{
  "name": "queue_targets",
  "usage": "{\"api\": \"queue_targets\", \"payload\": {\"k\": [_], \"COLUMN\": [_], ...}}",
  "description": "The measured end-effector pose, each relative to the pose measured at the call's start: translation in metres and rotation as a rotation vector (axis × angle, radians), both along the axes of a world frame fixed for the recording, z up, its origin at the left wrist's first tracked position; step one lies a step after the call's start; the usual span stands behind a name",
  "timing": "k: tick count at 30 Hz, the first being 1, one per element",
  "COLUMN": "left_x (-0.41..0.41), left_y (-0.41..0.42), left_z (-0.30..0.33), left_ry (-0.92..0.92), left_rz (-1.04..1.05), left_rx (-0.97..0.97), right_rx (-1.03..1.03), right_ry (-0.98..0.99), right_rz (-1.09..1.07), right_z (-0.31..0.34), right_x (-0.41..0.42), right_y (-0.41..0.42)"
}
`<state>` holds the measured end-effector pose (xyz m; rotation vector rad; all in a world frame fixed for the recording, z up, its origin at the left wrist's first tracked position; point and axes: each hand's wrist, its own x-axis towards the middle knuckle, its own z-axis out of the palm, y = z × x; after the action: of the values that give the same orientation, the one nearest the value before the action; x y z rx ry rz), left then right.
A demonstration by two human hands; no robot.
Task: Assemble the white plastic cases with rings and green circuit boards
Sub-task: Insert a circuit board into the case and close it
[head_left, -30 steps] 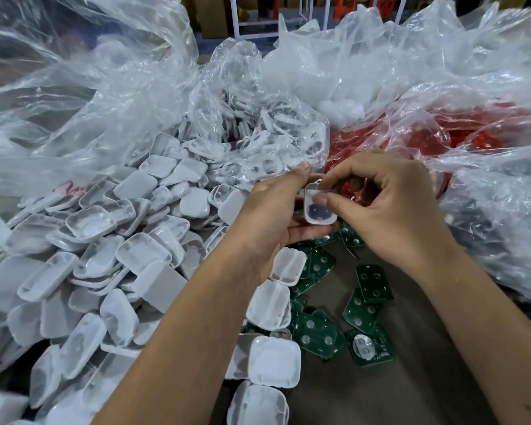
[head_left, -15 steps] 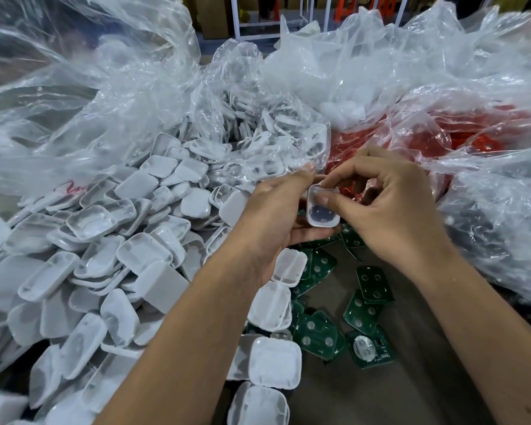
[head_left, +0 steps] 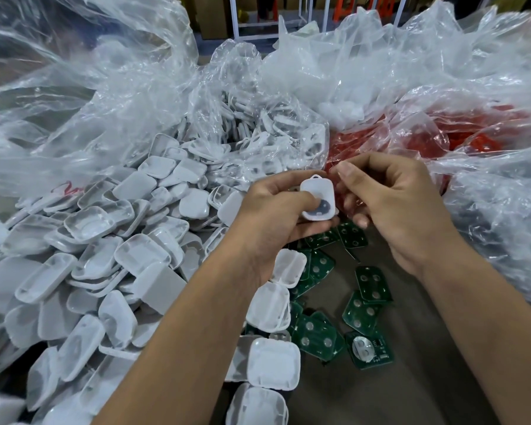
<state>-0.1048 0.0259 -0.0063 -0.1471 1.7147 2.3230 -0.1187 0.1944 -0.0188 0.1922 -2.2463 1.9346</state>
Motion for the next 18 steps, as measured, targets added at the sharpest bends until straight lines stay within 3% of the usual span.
{"api": "queue_targets", "payload": {"k": [11,18], "left_x": [0.0049,0.0063], "left_y": [0.0053,0.0064], "left_z": [0.0039,0.0061], "left_ry": [0.043,0.001], "left_rz": [0.009,-0.005], "left_rx": [0.002,-0.001], "right_rx": [0.12,0.047], "right_ry": [0.022,0.004], "right_rz": [-0.007,-0.032], "right_z": [-0.0006,-0.0005], "right_x": [0.0031,0.0046], "right_y": [-0.0045,-0.0071]}}
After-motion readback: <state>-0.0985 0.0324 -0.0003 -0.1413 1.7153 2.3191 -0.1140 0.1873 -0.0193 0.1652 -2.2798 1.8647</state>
